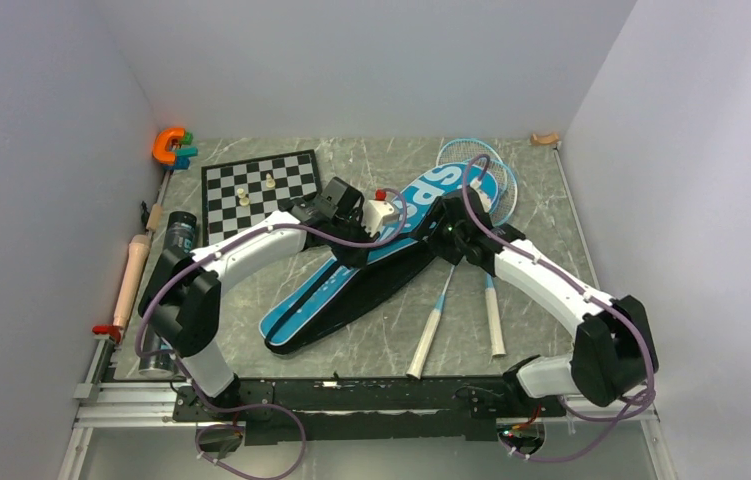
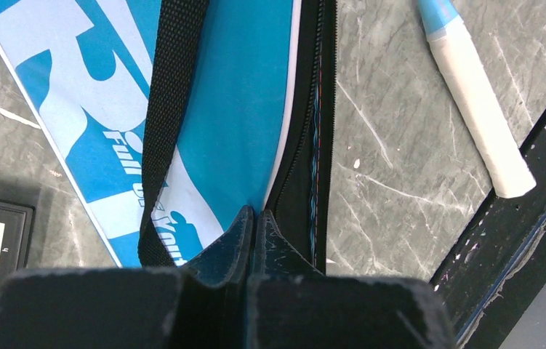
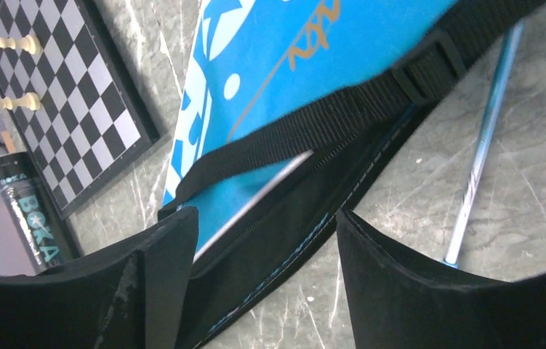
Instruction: Pack up the badminton gear
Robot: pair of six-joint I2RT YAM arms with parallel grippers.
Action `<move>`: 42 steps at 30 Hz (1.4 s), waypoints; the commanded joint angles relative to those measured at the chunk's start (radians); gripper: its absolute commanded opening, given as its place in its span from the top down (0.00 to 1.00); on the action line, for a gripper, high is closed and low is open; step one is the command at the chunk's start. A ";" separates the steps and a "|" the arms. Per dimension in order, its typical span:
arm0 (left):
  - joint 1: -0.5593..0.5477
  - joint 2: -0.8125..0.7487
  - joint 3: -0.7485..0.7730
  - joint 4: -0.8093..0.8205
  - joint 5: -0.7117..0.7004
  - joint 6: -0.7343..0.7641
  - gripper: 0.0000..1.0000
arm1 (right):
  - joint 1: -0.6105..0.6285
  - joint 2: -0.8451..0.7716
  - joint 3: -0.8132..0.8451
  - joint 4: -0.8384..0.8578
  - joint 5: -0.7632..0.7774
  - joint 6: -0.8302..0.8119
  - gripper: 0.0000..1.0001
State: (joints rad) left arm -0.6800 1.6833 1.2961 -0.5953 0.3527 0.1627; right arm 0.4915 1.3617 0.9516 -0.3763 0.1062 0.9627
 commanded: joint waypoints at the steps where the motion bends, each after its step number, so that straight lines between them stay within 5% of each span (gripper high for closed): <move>1: 0.000 -0.057 0.001 0.049 0.035 -0.018 1.00 | -0.022 -0.116 -0.040 -0.001 -0.071 0.034 0.24; 5: -0.001 -0.056 0.015 0.036 0.040 -0.018 1.00 | -0.027 -0.152 -0.085 0.044 -0.144 0.100 0.15; 14: -0.001 -0.078 0.014 0.022 0.058 -0.016 1.00 | -0.042 -0.004 -0.032 0.114 -0.176 0.159 0.24; 21: -0.001 -0.113 -0.014 0.022 0.107 0.019 1.00 | -0.057 0.086 0.032 0.148 -0.109 0.170 0.46; 28: -0.018 -0.115 -0.041 0.016 0.049 0.061 1.00 | -0.055 0.117 0.081 0.139 -0.077 0.155 0.86; 31: -0.028 -0.087 0.015 0.012 -0.014 0.042 0.61 | -0.045 0.113 0.091 0.123 -0.073 0.152 0.92; 32: -0.033 -0.082 0.050 0.008 -0.022 0.039 0.28 | -0.043 0.110 0.098 0.114 -0.066 0.151 0.93; 33: -0.036 -0.081 0.072 0.011 -0.023 0.034 0.07 | -0.041 0.108 0.104 0.106 -0.063 0.148 0.93; 35: -0.045 -0.094 0.094 0.034 -0.014 0.019 0.01 | -0.038 0.102 0.110 0.096 -0.060 0.146 0.93; 42: -0.116 -0.098 0.057 0.105 -0.052 0.017 0.01 | -0.031 0.081 0.104 0.096 -0.065 0.169 0.94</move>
State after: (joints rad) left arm -0.7502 1.5959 1.3563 -0.5449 0.3420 0.1875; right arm 0.4553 1.4738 1.0157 -0.3000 0.0265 1.1194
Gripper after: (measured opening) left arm 0.994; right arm 0.087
